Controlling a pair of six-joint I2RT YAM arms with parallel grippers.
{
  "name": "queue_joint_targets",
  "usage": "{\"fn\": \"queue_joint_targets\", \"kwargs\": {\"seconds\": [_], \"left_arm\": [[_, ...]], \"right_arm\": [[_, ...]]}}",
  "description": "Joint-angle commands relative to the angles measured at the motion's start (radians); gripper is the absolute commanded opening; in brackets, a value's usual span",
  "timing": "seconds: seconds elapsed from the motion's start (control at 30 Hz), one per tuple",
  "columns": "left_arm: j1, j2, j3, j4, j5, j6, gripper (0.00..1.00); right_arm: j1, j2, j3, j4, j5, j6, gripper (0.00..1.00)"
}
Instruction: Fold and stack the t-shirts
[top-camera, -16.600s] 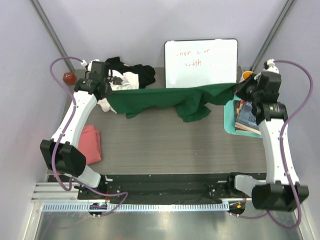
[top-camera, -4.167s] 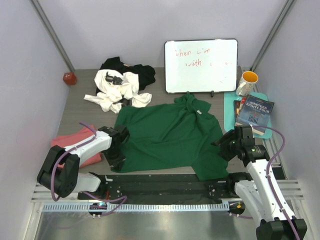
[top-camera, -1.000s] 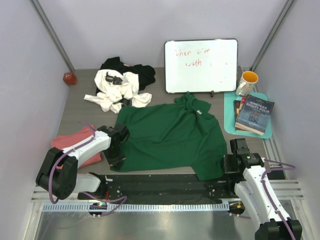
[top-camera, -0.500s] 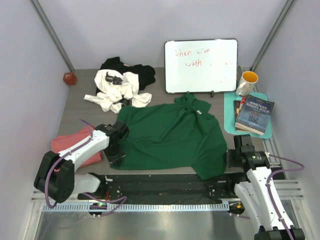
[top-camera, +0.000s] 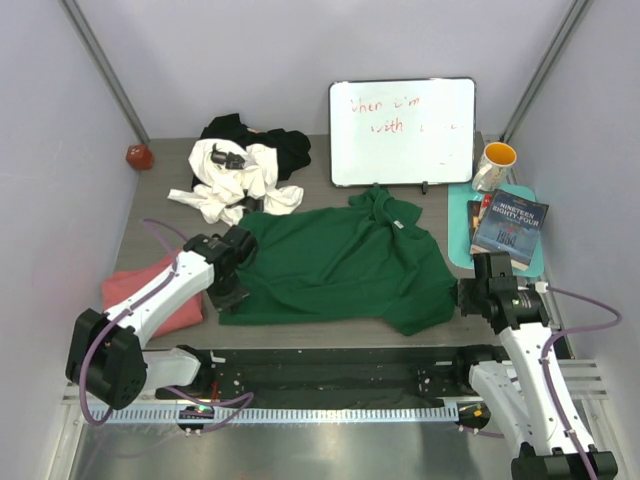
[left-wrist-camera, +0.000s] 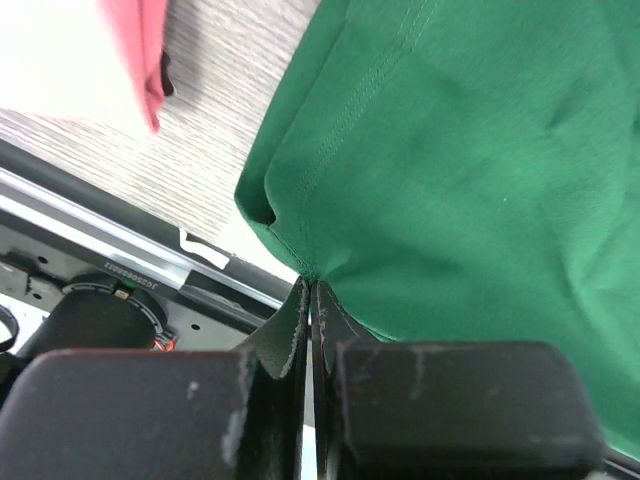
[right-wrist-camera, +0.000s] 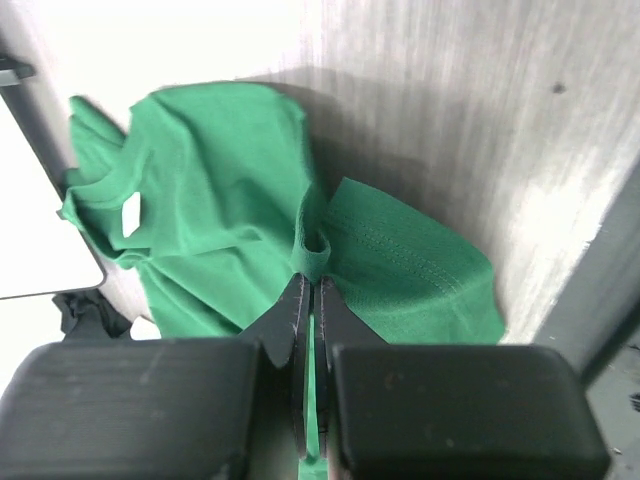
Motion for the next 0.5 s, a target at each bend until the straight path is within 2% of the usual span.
{"fn": "queue_joint_targets", "kwargs": {"seconds": [0.0, 0.2, 0.47], "left_arm": [[-0.001, -0.020, 0.064, -0.063, -0.094, 0.007, 0.00], [0.003, 0.015, 0.170, -0.109, -0.179, 0.026, 0.00], [0.006, -0.003, 0.247, -0.156, -0.231, 0.038, 0.00]], "right_arm": [[0.000, 0.042, 0.047, 0.105, 0.055, -0.027, 0.01], [0.000, 0.113, 0.092, 0.172, 0.038, -0.049, 0.01], [-0.002, 0.113, 0.250, 0.143, 0.130, -0.113, 0.01]]}}
